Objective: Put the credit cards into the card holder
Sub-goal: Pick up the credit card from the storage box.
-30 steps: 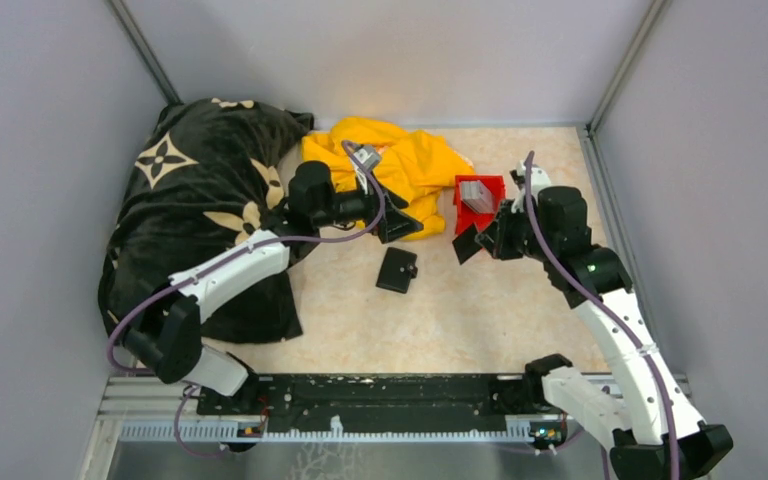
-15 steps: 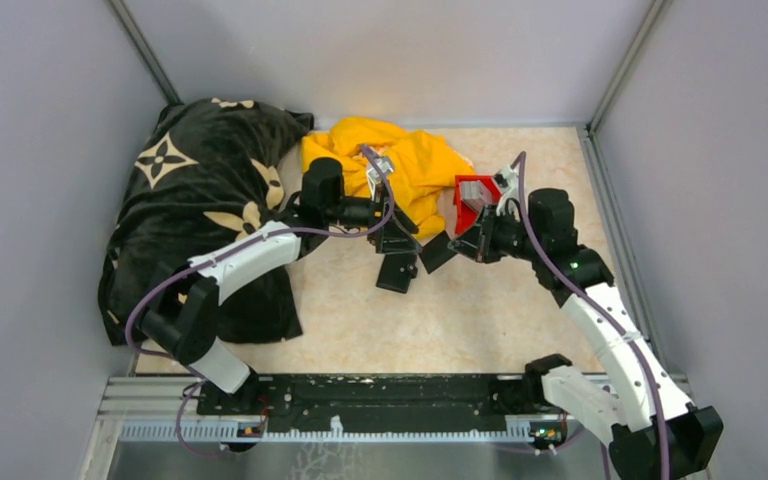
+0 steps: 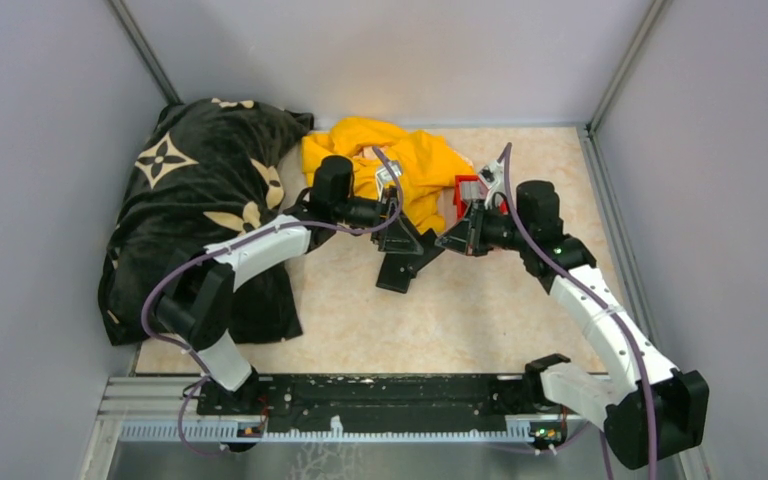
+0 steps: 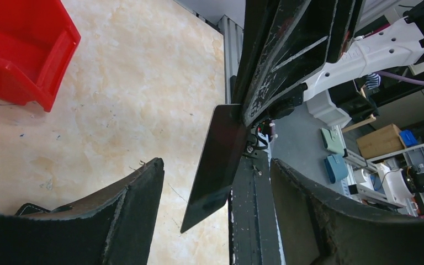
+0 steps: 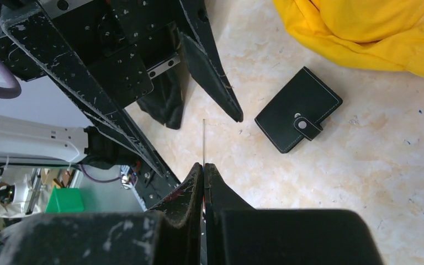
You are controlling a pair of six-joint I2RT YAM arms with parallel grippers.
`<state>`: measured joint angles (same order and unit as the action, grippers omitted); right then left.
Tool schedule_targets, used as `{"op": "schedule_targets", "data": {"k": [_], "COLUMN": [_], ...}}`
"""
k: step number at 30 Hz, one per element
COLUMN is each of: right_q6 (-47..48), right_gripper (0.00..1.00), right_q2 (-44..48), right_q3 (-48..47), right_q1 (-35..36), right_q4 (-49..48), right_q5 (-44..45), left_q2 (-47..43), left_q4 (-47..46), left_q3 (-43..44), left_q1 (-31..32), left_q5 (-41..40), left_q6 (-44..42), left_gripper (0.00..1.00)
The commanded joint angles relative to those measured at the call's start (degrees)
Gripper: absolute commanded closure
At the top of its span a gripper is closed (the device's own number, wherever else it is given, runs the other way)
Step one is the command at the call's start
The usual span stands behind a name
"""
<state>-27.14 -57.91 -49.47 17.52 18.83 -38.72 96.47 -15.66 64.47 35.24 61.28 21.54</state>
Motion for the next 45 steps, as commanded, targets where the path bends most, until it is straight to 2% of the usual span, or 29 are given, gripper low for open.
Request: {"op": "schedule_targets", "data": {"k": [1, 4, 7, 9, 12, 14, 19, 23, 26, 34, 45], "right_q6": [-0.08, 0.13, 0.15, 0.15, 0.29, 0.35, 0.78, 1.19, 1.07, -2.20, -9.09], "right_gripper": [1.00, 1.00, 1.00, 1.00, 1.00, 1.00, 0.98, 0.73, 0.61, 0.56, 0.56], "right_q2": [-2.02, -3.81, -4.90, -5.68, -6.93, -7.81, -9.12, -7.06, -4.34, -1.08, -2.09], "right_q3": [-1.20, -1.44, -1.78, -2.20, -3.07, -3.70, -4.33, -3.23, -1.42, 5.30, 12.87], "right_q1": [0.32, 0.30, 0.32, 0.28, 0.32, 0.32, 0.32, 0.30, 0.26, 0.39, 1.99], "right_q4": [-4.54, -4.97, -5.57, -5.98, -6.07, -6.25, -6.92, -8.29, -10.01, -16.77, -29.58], "right_q5": [-2.62, -2.87, -3.26, -3.53, -3.69, -3.73, -2.66, 1.17, 4.86, 10.02, 9.46], "left_q2": [1.31, 1.85, 2.10, 2.15, 2.27, 2.53, 1.95, 0.36, -1.08, -3.54, -0.58], "left_q4": [0.89, 1.22, 2.45, 3.22, 3.33, 3.34, 1.31, -4.29, -11.98, -27.93, -42.06], "left_q3": [2.62, 2.93, 3.18, 3.15, 2.73, 2.61, 1.20, -2.34, -6.54, -15.37, -18.76], "left_q1": [-0.09, -0.05, -0.24, -0.49, -0.91, -1.20, -2.27, -3.84, -4.69, -4.61, -4.57], "left_q5": [3.76, 4.57, 4.82, 4.65, 4.92, 5.39, 4.67, -1.15, -5.94, -16.74, -18.94], "left_q6": [-2.06, -2.29, -3.21, -4.04, -4.16, -4.05, -2.85, 1.74, 7.63, 21.43, 33.64], "left_gripper": [0.29, 0.47, 0.74, 0.87, 0.92, 1.00, 1.00, 1.00, 1.00, 1.00, 1.00]}}
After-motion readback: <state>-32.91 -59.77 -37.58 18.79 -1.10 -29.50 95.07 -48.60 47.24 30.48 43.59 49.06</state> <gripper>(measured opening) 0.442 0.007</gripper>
